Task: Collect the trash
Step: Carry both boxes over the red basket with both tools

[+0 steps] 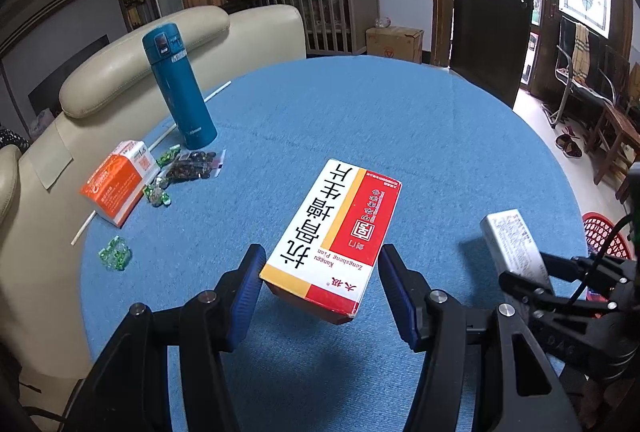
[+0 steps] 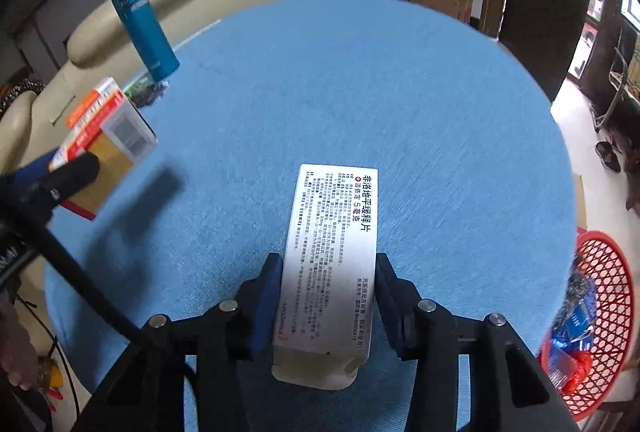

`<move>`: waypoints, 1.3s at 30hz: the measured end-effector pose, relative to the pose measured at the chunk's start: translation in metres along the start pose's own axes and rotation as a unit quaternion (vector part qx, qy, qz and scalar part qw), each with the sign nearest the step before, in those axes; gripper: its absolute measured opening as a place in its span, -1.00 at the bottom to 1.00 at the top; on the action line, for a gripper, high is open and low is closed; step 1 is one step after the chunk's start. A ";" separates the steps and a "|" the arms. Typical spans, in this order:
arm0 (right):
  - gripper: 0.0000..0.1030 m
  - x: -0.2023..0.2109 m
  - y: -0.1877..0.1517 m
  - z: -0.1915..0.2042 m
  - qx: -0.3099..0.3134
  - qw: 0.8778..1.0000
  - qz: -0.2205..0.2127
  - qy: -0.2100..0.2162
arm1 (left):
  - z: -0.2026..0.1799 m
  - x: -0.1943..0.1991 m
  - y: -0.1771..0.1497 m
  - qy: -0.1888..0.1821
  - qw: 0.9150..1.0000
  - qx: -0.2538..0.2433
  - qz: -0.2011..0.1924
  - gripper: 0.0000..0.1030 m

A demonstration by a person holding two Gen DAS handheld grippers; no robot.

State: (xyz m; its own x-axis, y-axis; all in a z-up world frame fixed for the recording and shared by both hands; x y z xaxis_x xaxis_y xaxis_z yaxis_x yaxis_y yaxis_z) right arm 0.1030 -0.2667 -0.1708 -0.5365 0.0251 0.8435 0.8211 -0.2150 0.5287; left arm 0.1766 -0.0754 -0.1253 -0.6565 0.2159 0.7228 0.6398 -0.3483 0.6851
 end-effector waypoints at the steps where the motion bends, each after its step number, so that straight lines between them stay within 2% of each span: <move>1: -0.06 0.004 0.002 -0.001 -0.003 1.000 -0.006 0.001 | -0.002 0.002 0.001 0.000 1.000 -0.002 -0.002 0.16; 9: -0.06 0.031 0.016 -0.015 -0.035 0.998 -0.047 0.013 | -0.024 0.020 0.008 -0.006 1.000 -0.022 -0.019 0.16; 14: -0.06 0.046 0.013 -0.024 -0.045 0.997 -0.062 0.020 | -0.038 0.029 0.011 -0.010 0.999 -0.033 -0.028 0.17; 24: -0.06 0.071 0.001 -0.044 -0.063 0.994 -0.087 0.020 | -0.069 0.042 0.014 -0.021 0.997 -0.061 -0.040 0.17; 39: -0.06 0.097 -0.027 -0.109 -0.121 0.987 -0.104 0.011 | -0.135 0.049 0.018 -0.046 0.991 -0.114 -0.045 0.16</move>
State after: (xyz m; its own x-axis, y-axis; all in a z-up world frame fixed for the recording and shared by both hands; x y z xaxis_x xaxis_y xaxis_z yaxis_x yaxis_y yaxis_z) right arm 0.0076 -0.3649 -0.1132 -0.6956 0.0725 0.7148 0.6228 -0.4353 0.6501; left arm 0.1021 -0.1948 -0.0899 -0.6612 0.3331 0.6723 0.4669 -0.5188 0.7162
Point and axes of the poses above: each gripper's, at about its wrist camera, not at the fingertips, and x roughly against the way its jaws point, z to its left, y to its top, the point moved 4 cm from there along -x, roughly the way its jaws point, and after that the axes turned 2 degrees about -y, right-handed, at the moved point
